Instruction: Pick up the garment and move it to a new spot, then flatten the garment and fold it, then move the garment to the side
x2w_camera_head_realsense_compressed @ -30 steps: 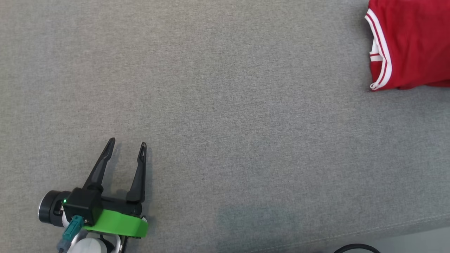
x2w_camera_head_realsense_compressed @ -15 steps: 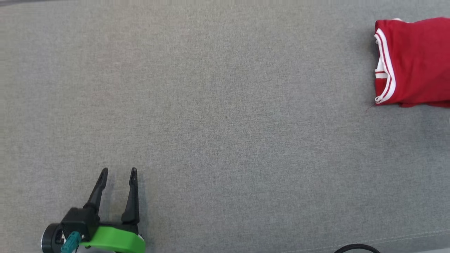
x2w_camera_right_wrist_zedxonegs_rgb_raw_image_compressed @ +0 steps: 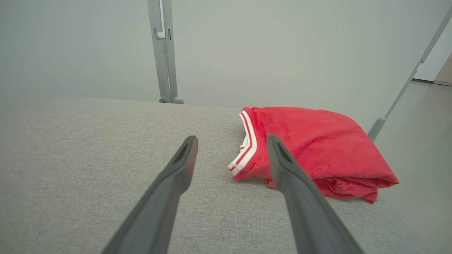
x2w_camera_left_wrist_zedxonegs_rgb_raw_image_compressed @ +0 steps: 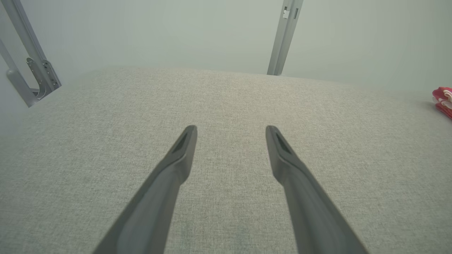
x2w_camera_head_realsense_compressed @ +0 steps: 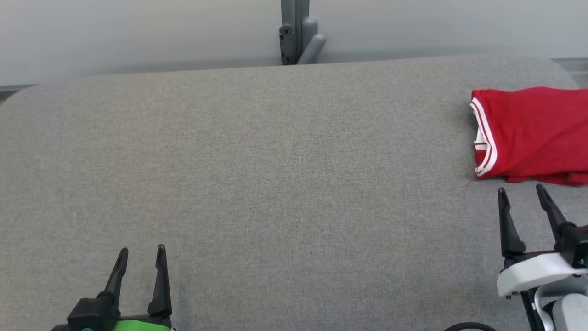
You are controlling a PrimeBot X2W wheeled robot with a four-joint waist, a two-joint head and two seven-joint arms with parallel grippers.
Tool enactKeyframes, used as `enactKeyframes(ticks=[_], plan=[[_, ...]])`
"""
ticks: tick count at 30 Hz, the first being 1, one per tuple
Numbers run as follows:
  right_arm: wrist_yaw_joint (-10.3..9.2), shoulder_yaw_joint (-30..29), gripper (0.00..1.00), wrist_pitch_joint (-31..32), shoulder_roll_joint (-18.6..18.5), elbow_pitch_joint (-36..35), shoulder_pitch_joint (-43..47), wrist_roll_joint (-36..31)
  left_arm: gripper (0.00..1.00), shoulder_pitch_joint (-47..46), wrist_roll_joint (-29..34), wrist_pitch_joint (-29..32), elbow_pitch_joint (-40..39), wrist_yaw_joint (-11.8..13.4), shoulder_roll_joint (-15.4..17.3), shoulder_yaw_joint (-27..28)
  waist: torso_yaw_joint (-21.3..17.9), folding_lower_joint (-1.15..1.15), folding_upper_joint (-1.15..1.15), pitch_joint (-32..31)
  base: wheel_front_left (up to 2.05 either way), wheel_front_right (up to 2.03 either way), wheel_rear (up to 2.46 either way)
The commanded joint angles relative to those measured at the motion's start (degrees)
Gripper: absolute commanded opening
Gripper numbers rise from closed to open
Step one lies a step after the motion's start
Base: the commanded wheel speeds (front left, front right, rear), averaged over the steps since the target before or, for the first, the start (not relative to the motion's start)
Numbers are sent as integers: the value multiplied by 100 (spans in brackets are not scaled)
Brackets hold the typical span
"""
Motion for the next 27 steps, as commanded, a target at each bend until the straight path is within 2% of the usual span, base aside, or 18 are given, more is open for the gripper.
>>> enactKeyframes(ticks=[1, 5, 11, 17, 27], plan=[[-8, -15, 100, -8, 85, -105, 173, -128, 100, 89, -31, 0, -34, -1, 1, 44, 173, 1, 2, -362, 0, 0, 0], [-8, 54, 100, -8, 431, -183, 578, -366, 100, 111, -104, 1, 0, -30, -9, 12, 262, 1, 2, -538, 0, 0, 0], [-8, 72, 100, -8, 696, -228, 850, -547, 100, 249, -254, 0, 135, -52, -16, -181, 240, 1, 2, -654, 0, 0, 0], [-9, -12, 100, -9, 818, -201, 923, -620, 100, 179, -404, 0, 205, -58, 49, -438, 233, 1, 2, -639, 0, 0, 0], [-9, -53, 100, -9, 889, -53, 892, -639, 100, 115, -485, 1, 213, -59, 99, -432, 187, 1, 2, -621, 0, 0, 0]])
